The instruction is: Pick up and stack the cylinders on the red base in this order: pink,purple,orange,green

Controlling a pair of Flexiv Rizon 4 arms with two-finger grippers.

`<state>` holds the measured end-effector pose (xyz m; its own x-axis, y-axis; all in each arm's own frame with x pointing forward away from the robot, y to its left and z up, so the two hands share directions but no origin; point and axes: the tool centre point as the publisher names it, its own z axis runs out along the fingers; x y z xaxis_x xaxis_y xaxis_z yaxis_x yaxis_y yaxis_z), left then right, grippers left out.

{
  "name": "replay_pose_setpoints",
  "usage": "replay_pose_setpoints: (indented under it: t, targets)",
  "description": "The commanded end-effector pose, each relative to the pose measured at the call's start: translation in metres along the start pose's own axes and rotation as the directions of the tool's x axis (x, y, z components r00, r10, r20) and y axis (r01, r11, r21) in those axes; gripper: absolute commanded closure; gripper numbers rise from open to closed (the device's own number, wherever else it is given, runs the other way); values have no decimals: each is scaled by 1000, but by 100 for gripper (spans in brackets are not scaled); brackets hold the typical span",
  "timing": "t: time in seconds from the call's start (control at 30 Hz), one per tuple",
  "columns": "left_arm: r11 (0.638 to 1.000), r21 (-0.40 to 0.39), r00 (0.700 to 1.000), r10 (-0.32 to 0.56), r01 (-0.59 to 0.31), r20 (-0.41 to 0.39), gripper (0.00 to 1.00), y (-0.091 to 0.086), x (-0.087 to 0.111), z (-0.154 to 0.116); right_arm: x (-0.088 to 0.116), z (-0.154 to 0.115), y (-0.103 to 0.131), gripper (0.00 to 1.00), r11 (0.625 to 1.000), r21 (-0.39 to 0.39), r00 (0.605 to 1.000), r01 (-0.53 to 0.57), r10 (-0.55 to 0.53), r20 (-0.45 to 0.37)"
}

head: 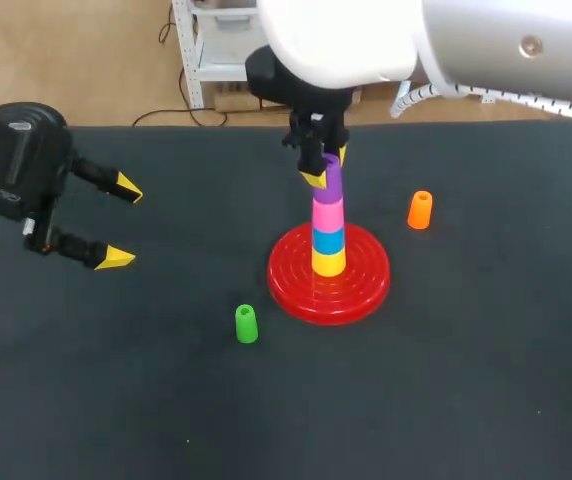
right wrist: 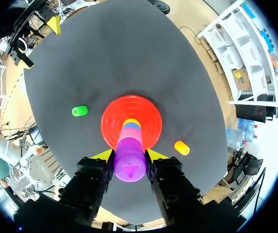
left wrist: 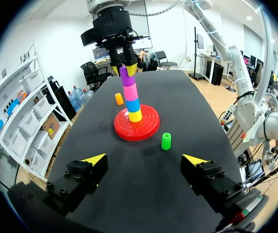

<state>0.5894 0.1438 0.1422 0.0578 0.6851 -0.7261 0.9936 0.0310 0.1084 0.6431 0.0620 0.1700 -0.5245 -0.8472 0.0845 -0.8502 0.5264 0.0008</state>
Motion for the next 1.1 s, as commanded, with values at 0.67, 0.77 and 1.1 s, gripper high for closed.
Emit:
replay_pose_setpoints:
  t: [0.67, 0.77, 1.1]
  targets:
    - [1000, 0, 1000, 2, -2, 2, 0, 1, 1, 1, 0, 14, 1, 100, 1000, -14, 999, -16, 17, 36]
    - [1000, 0, 1000, 2, -2, 2, 0, 1, 1, 1, 0, 15, 1, 100, 1000, -13, 999, -18, 19, 36]
    - [1000, 0, 1000, 2, -2, 2, 0, 1, 1, 1, 0, 21, -6, 100, 998, -48, 999, -32, 34, 35]
